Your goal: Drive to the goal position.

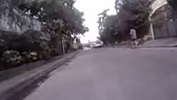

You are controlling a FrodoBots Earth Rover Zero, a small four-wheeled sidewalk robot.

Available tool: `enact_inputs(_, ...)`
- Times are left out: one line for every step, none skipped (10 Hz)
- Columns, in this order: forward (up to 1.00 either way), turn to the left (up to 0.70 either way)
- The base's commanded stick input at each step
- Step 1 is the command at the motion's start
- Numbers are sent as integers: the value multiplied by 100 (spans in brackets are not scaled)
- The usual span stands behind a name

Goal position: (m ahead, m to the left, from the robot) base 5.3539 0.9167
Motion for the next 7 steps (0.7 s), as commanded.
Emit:
enact_inputs(100,0)
enact_inputs(100,0)
enact_inputs(100,0)
enact_inputs(100,0)
enact_inputs(100,0)
enact_inputs(100,-1)
enact_inputs(100,-13)
